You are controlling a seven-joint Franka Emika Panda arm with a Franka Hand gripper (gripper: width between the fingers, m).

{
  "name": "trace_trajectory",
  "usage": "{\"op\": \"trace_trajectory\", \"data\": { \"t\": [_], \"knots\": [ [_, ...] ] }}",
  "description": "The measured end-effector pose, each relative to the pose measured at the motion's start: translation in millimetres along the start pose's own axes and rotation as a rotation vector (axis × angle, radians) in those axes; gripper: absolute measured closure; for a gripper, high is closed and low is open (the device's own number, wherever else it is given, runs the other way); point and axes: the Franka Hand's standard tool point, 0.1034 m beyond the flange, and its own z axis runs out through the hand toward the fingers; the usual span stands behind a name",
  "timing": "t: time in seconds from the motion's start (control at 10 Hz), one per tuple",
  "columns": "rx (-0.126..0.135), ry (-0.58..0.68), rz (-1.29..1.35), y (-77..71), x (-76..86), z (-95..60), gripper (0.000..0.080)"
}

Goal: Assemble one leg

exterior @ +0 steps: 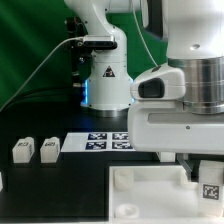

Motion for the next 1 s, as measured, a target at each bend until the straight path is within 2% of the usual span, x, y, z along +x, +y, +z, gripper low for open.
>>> {"op": "trace_trajectory", "data": {
  "t": [0.1,0.2,0.4,0.5,0.8,0.9,1.0],
  "knots": [
    [0.000,0.001,0.090,0.1,0.1,-0.2,0.0505],
    [0.015,0.010,0.307,1.2,-0.8,-4.6,0.0505],
    [0.111,-0.010,0.810,5.6,-5.1,0.4,0.0505],
    [0.154,-0.036,0.959,8.3,-5.4,0.5,0.0505],
    [0.152,-0.055,1.124,6.3,-7.2,-0.1,0.0505],
    [0.151,-0.054,1.106,6.2,-7.5,0.5,0.0430],
    [0.151,-0.052,1.084,6.2,-7.6,0.6,0.0430]
  ]
}}
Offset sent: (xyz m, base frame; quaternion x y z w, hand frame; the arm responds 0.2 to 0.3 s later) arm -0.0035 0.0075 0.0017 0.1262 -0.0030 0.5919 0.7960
